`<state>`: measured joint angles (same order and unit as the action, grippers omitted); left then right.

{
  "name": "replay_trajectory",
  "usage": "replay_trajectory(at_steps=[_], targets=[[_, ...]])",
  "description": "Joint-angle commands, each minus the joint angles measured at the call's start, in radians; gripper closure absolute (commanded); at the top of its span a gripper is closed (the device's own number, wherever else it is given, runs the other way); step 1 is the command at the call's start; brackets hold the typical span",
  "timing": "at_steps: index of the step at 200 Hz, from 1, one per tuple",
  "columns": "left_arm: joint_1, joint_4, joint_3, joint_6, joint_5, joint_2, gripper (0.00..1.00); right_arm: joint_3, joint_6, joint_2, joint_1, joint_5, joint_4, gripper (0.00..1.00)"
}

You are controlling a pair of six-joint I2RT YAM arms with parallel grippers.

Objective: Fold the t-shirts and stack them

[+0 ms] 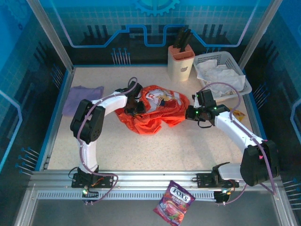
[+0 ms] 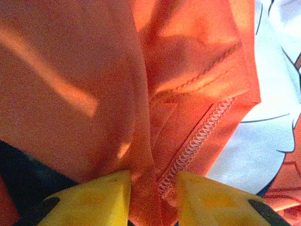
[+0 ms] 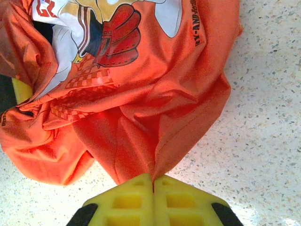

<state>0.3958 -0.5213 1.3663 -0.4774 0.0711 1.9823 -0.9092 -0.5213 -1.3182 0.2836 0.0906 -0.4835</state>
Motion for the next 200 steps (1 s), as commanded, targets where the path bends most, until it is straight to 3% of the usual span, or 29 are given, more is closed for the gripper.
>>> replay_trajectory(at_steps=[1,12,35,80,113,116,124,135,162,200], targets=[[0.0,-0.018,0.065,0.028,-0.052,0.015,0.88,-0.019,0.021,0.018,-0.02,0.015,-0.033,1.0],[-0.007,-0.021,0.084,0.038,-0.061,0.009,1.0,-0.031,0.025,0.026,-0.027,0.014,-0.042,1.0],[-0.031,-0.055,0.139,0.077,-0.106,-0.075,1.0,-0.09,0.046,0.055,-0.047,0.006,-0.079,1.0],[-0.081,-0.284,0.403,0.193,-0.197,-0.335,1.0,-0.24,0.135,0.19,-0.058,-0.051,-0.087,1.0],[-0.146,-0.39,0.449,0.217,-0.109,-0.38,1.0,-0.292,0.169,0.21,-0.068,-0.091,-0.104,1.0],[-0.147,-0.385,0.435,0.214,-0.096,-0.38,0.98,-0.292,0.17,0.209,-0.07,-0.091,-0.106,1.0],[-0.146,-0.354,0.368,0.196,-0.047,-0.384,0.78,-0.281,0.17,0.208,-0.07,-0.091,-0.112,1.0],[-0.139,-0.28,0.258,0.152,0.042,-0.387,0.58,-0.249,0.163,0.214,-0.074,-0.081,-0.11,1.0],[-0.055,-0.099,0.057,0.06,0.111,-0.352,0.41,-0.144,0.142,0.232,-0.078,-0.052,-0.1,1.0],[0.028,0.103,-0.054,-0.055,0.18,-0.242,0.33,-0.04,0.128,0.262,-0.078,-0.043,-0.098,1.0]])
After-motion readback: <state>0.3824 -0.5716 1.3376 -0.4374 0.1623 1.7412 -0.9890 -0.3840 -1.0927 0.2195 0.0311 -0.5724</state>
